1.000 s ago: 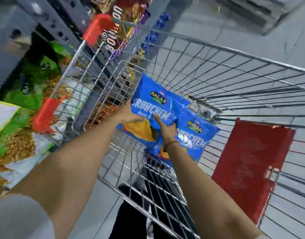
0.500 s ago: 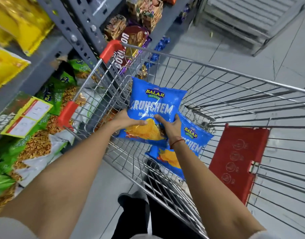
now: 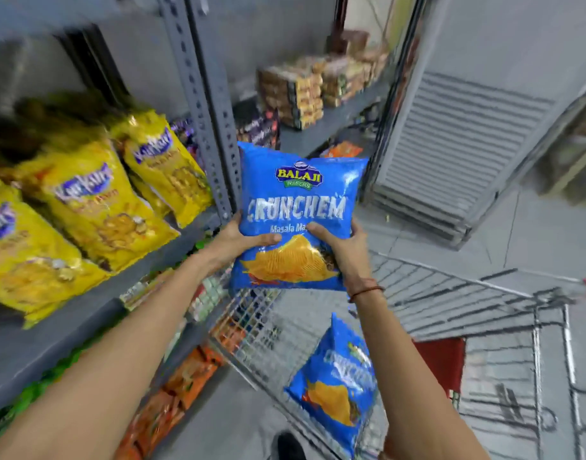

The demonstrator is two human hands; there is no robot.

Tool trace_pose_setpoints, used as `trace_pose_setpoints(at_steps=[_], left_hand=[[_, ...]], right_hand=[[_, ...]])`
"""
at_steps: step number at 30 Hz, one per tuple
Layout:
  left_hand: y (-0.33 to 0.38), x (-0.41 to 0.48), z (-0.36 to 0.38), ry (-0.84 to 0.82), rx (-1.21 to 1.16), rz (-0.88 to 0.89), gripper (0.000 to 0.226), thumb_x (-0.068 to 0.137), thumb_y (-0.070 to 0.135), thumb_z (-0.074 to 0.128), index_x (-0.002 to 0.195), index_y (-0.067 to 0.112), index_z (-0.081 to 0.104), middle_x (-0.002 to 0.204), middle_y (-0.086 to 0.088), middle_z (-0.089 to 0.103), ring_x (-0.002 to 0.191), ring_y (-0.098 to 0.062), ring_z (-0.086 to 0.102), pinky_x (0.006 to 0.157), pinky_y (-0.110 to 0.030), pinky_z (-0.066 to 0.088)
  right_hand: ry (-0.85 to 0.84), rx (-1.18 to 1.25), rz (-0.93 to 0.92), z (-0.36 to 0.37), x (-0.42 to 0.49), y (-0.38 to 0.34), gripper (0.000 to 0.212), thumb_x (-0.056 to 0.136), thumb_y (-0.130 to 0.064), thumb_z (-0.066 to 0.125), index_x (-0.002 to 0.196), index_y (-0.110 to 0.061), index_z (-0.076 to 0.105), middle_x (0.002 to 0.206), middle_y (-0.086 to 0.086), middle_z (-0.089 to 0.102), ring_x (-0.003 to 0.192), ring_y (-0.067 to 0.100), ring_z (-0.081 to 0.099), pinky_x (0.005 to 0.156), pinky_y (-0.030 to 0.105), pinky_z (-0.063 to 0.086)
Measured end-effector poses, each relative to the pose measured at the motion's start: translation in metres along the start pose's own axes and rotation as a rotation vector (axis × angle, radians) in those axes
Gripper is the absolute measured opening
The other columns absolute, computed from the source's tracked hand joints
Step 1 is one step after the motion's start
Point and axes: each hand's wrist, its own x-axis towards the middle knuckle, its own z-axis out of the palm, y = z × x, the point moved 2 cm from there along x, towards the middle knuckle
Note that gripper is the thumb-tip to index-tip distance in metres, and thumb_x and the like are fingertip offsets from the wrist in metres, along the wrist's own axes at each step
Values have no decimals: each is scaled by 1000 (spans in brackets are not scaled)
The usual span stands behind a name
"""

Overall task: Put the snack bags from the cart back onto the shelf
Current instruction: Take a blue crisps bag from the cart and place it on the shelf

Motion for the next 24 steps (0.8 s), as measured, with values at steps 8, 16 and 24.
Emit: trace_pose_setpoints(at_steps=[8,16,24], left_hand=[[166,-74,-63,226,48,395,56,51,33,80,101,31,56,91,19,70,76,3,69,57,-11,52],[261,-157,-148,478,80,652,70,39,39,83,103,29,58,86,17,74,78,1,69,59,-12,53],[289,-224,-249,742,64,660,77,35,46,86,106,29,60,91,15,74,80,-5,71,57,-14,54]], right_hand=[[-200,97,-327,92,-3,-164,43,69,-8,82,108,-9,66,89,-8,78,84,14,74,67,21,57],[-410,239,-512,210,-22,-266,37,66,-7,82,99,-15,69,91,-2,78,85,19,74,68,26,58],[-655,235,-569,349,-32,-304,39,63,-15,86,97,-18,68,88,-6,78,83,14,74,69,26,58]])
